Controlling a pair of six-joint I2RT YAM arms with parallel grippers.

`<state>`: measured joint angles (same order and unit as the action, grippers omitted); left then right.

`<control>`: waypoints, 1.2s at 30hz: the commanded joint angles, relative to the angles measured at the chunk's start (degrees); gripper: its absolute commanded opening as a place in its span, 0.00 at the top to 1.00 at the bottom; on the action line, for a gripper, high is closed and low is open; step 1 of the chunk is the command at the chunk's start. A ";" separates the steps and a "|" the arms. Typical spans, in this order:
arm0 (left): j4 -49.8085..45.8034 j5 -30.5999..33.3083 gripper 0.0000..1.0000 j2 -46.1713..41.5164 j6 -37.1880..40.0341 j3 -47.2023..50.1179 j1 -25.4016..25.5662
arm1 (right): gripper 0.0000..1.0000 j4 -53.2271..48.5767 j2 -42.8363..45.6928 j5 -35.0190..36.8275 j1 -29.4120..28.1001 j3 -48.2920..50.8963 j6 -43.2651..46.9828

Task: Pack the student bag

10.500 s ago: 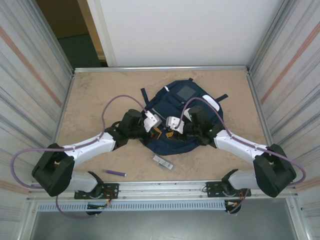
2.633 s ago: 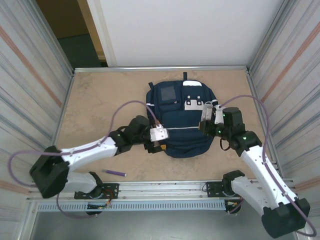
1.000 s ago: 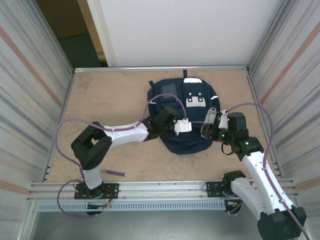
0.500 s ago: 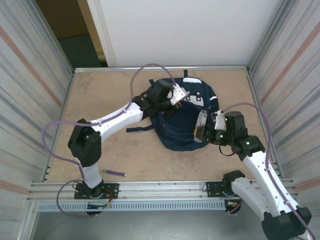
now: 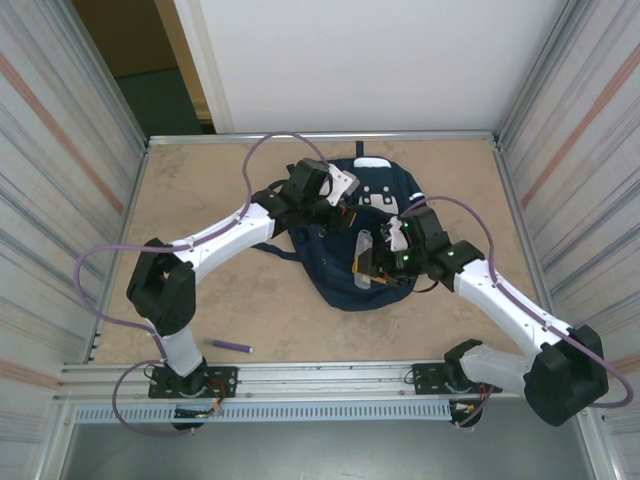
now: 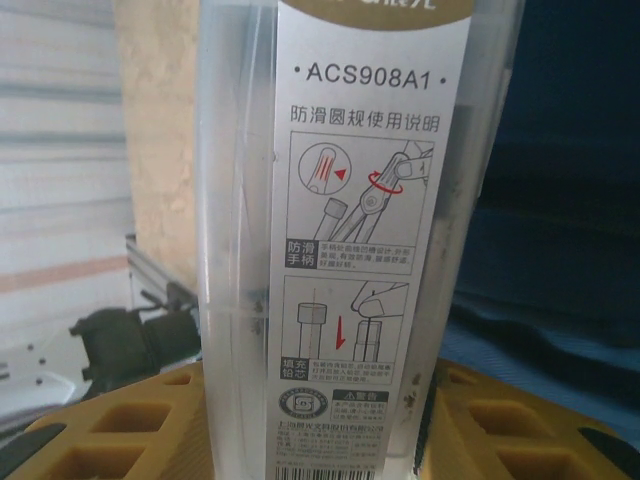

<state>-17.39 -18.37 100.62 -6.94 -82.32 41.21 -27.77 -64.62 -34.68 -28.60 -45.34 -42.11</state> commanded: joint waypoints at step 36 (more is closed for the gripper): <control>12.92 -11.67 1.00 -3.87 -7.07 6.30 4.84 | 0.69 13.54 -11.21 12.20 9.84 1.79 -19.56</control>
<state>-9.26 -24.77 97.12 -12.80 -74.11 45.08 -14.55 -74.70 -25.58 -18.06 -43.68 -62.39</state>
